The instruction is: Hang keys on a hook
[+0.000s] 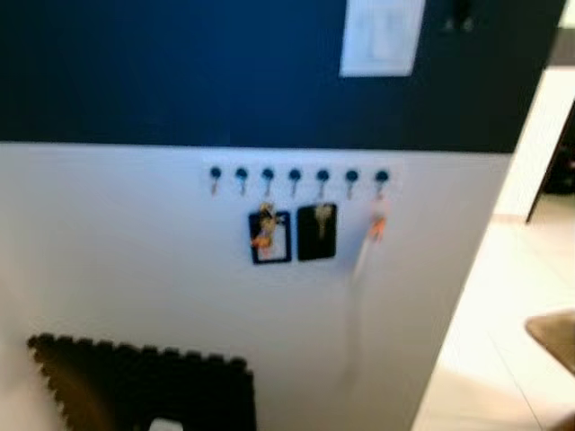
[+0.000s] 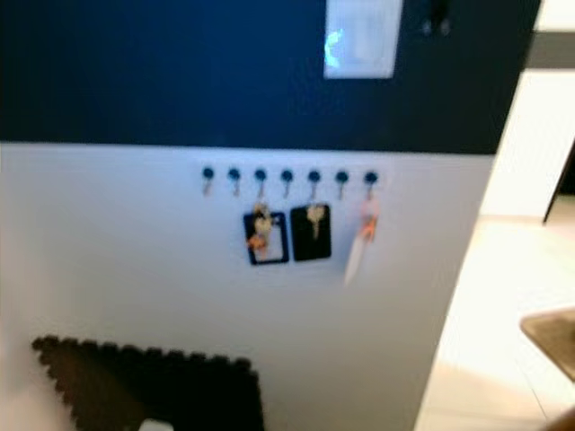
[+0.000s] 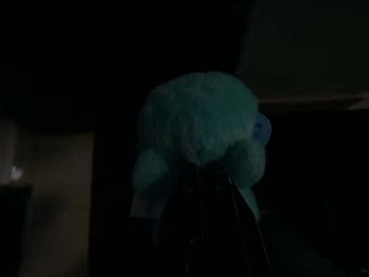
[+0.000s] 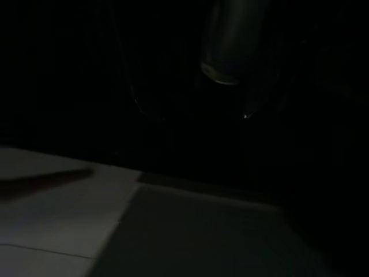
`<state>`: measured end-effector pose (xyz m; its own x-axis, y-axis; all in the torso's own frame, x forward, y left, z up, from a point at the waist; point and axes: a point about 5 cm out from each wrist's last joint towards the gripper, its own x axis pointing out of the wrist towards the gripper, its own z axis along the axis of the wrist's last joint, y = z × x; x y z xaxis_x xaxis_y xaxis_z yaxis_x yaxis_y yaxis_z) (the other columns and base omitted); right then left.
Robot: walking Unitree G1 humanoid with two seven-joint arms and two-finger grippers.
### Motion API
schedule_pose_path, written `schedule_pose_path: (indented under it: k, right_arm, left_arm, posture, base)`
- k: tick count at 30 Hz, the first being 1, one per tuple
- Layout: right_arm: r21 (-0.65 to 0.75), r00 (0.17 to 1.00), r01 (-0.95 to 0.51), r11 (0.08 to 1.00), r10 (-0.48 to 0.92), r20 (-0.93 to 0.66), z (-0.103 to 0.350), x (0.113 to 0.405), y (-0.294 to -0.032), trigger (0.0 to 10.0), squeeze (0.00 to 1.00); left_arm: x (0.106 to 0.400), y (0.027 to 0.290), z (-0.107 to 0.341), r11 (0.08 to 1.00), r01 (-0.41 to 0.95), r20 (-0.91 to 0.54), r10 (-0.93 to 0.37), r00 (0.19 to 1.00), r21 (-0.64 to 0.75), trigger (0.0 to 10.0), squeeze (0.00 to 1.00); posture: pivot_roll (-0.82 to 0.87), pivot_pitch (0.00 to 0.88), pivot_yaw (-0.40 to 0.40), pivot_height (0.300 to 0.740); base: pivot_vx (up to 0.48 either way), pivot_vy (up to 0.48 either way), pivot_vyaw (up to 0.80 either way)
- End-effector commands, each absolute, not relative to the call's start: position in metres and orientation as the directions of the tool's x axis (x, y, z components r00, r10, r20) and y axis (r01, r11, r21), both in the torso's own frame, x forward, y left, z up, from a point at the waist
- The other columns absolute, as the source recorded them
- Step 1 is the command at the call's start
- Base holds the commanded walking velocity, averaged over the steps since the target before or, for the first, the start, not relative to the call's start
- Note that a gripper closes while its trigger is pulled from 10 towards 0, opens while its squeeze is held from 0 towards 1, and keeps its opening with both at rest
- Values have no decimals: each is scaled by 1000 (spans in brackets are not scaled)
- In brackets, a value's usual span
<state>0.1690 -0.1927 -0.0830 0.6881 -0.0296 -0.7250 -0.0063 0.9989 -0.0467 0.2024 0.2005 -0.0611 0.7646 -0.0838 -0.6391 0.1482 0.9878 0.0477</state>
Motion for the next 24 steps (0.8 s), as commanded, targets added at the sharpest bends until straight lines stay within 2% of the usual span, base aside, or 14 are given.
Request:
schedule_pose_path:
  k: [1,6,10,24]
  right_arm:
    - [-30,675,-2,1000,-20,-738,-85,166,-188,10000,0]
    - [-28,674,-2,1000,-19,-739,-86,166,-187,10000,0]
    - [-27,674,-1,1000,-19,-739,-86,166,-187,10000,0]
    - [-30,670,-2,1000,-21,-742,-86,164,-187,10000,0]
  left_arm:
    - [206,204,-59,986,156,-639,-80,765,64,10000,0]
    - [205,203,-60,982,175,-650,-89,754,69,10000,0]
    - [205,203,-60,982,175,-656,-85,750,72,10000,0]
    - [204,207,-60,986,149,-656,-64,752,75,10000,0]
  posture:
    - [57,31,22,740]
    - [58,30,22,740]
    - [57,30,25,740]
    - [55,21,27,740]
  base:
    - [0,0,0]
    - [0,0,0]
    - [0,-480,0]
    - [0,0,0]
